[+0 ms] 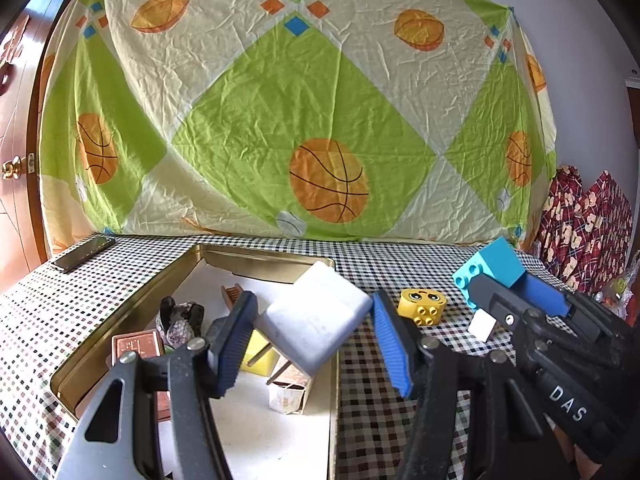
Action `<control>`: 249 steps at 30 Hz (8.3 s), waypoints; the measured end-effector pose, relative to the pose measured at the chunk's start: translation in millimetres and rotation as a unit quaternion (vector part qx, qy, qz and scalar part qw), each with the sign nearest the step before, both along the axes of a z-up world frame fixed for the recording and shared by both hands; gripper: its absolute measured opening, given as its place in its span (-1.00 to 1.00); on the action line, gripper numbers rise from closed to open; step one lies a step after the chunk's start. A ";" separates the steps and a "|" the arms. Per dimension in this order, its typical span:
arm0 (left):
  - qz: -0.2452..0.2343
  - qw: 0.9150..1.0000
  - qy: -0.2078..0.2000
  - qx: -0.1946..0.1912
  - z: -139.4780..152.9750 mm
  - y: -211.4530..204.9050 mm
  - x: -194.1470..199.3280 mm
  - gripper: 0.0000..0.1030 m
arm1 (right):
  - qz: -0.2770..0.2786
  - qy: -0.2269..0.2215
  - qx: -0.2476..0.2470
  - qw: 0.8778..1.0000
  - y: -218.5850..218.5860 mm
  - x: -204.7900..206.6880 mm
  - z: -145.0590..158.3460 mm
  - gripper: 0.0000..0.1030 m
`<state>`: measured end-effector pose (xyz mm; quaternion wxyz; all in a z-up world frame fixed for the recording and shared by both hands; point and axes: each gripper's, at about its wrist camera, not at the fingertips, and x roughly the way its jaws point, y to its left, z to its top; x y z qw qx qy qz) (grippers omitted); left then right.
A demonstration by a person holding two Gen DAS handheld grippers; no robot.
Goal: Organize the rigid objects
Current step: 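Carry the charger and blue block over the gold tin with both grippers, then open both grippers to drop the charger and blue block into the tin, then grasp the white sun-face duplo block with the right gripper while the left approaches the yellow block, then grasp the yellow face block with the left gripper while the right holds the white block, then lift the yellow and white blocks and carry them toward the tin with both grippers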
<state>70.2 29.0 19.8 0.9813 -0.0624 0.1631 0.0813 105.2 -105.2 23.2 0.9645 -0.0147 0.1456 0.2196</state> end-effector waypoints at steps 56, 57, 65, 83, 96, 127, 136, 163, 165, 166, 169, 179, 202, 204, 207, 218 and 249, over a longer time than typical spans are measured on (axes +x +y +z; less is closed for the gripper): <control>0.055 0.998 0.034 -0.004 -4.6 72.0 -3.9 0.14 | 0.079 0.013 -0.042 0.996 83.9 1.0 -6.7 -0.06; 0.056 0.998 0.035 -0.005 -4.8 73.4 -3.8 0.14 | 0.080 0.015 -0.042 0.996 85.4 2.2 -6.9 -0.06; 0.070 0.996 0.045 -0.011 -6.1 88.4 -2.6 0.14 | 0.089 0.038 -0.050 0.994 99.8 17.3 -9.6 -0.06; 0.092 0.993 0.075 -0.025 -13.5 111.8 7.0 0.35 | 0.119 0.101 -0.053 0.986 122.1 45.6 -20.9 0.13; 0.073 0.996 0.058 -0.004 -2.3 78.3 3.3 0.92 | 0.088 0.090 -0.040 0.991 66.6 30.3 -14.7 0.33; -0.043 0.983 0.176 0.024 -9.3 -64.1 134.3 0.99 | -0.044 0.266 -0.051 0.962 -78.7 146.9 -56.4 0.01; -0.056 0.980 0.188 0.043 -20.6 -87.4 152.4 0.99 | -0.062 0.266 -0.029 0.962 -91.3 143.8 -56.0 -0.35; -0.121 0.958 0.260 0.000 -53.1 -99.5 203.4 0.23 | -0.141 0.149 -0.042 0.978 -107.9 127.0 -27.8 -0.34; -0.123 0.960 0.253 -0.002 -51.3 -98.4 198.5 0.23 | -0.141 0.142 -0.035 0.979 -109.7 124.8 -26.2 -0.34; -0.122 0.961 0.249 -0.001 -50.1 -97.9 195.7 0.23 | -0.140 0.139 -0.034 0.980 -109.9 124.1 -25.4 -0.34; -0.120 0.965 0.235 0.004 -46.1 -96.9 184.4 0.22 | -0.139 0.127 -0.033 0.982 -109.7 120.2 -22.8 -0.34; -0.087 0.981 0.171 0.026 -29.8 -86.7 151.0 0.22 | -0.132 0.123 -0.017 0.983 -110.7 113.9 -20.4 -0.34; -0.062 0.992 0.083 0.067 -10.6 -87.2 82.9 0.23 | -0.127 0.077 -0.031 0.988 -96.4 80.3 -12.6 -0.34; -0.062 0.993 0.078 0.066 -9.7 -85.7 78.7 0.23 | -0.127 0.076 -0.033 0.988 -94.6 78.0 -12.2 -0.34; -0.063 0.993 0.072 0.063 -8.5 -84.0 72.5 0.23 | -0.126 0.071 -0.036 0.989 -91.5 73.7 -10.8 -0.34; -0.062 0.995 0.042 0.059 -4.5 -78.4 52.4 0.23 | -0.129 0.062 -0.039 0.989 -85.5 61.4 -9.1 -0.34; -0.043 0.998 -0.005 0.041 1.5 -54.3 18.5 0.23 | -0.108 0.042 -0.030 0.993 -69.7 34.6 -5.6 -0.34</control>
